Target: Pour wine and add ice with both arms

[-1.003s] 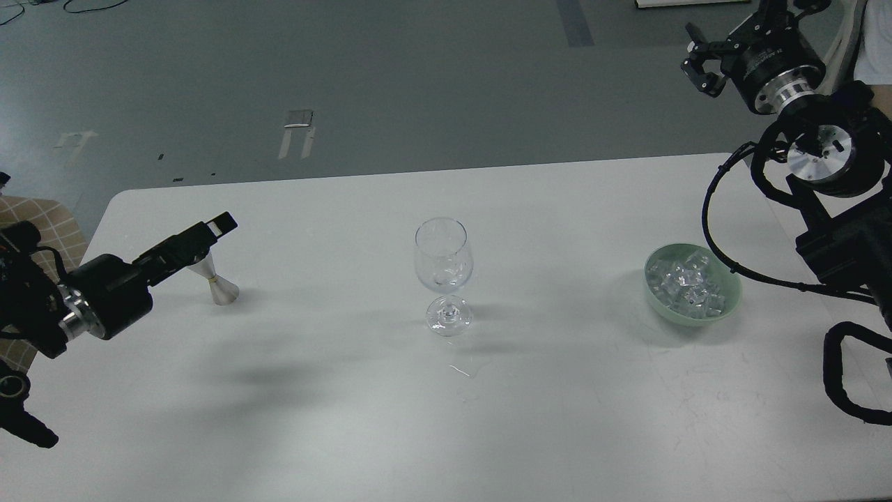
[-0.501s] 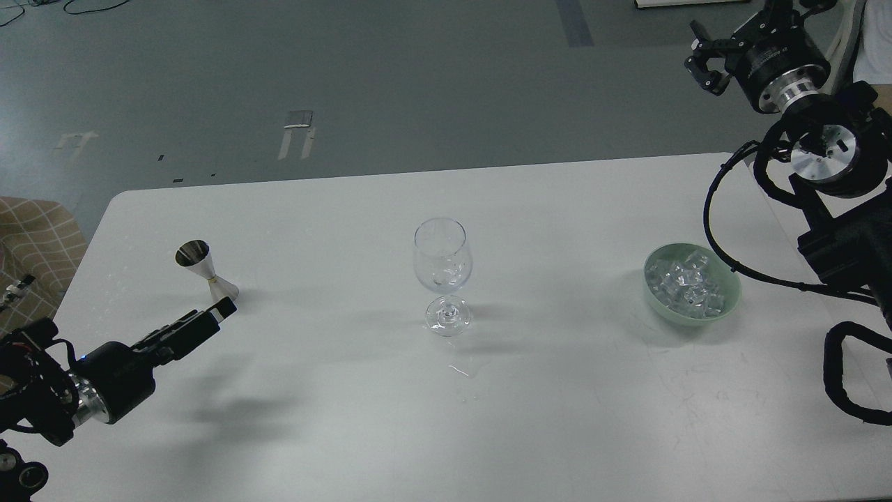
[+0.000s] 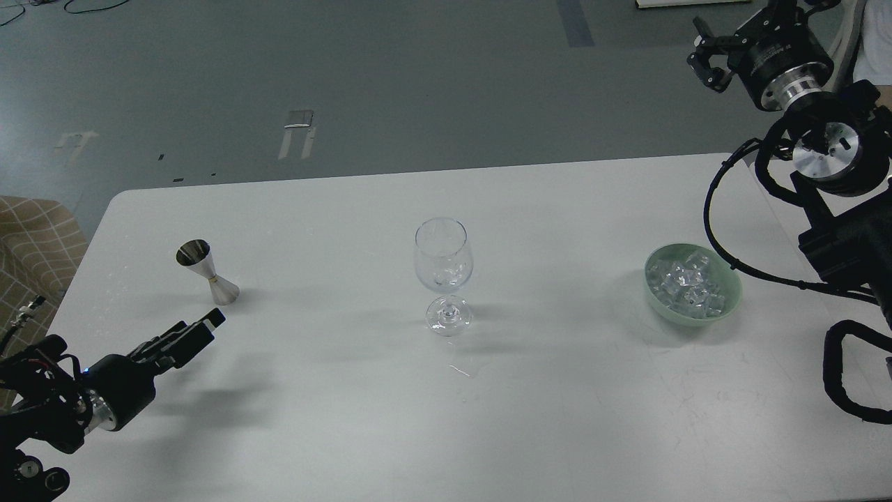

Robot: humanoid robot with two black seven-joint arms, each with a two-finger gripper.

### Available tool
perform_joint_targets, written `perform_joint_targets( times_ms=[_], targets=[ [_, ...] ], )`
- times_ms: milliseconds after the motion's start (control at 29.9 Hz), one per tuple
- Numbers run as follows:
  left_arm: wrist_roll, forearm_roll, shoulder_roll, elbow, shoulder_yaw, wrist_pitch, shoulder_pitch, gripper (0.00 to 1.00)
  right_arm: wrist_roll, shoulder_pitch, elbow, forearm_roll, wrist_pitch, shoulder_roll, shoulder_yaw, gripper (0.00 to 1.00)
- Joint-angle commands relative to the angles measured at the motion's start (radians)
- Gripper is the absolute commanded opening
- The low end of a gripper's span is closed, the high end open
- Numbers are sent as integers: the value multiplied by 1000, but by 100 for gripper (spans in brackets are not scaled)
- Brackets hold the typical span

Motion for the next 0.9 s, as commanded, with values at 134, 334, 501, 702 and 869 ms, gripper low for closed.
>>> perform_joint_targets(
  times_ms=[134, 334, 501, 702, 869],
  targets=[
    [0, 169, -82, 88, 1, 68, -46, 85, 0, -5, -2, -2, 2, -2, -2, 100],
    [-6, 279, -110, 172, 30, 97, -87, 81, 0, -8, -6, 0, 2, -20, 0, 100],
    [-3, 290, -122, 252, 71, 108, -121, 81, 0, -8, -5, 0, 4, -25, 0, 100],
    [-5, 278, -131, 266, 82, 131, -135, 81, 0, -8, -5, 0, 4, -25, 0, 100],
    [-15, 171, -139, 247, 71, 139, -143, 85, 0, -9, -6, 0, 4, -23, 0, 100]
  ],
)
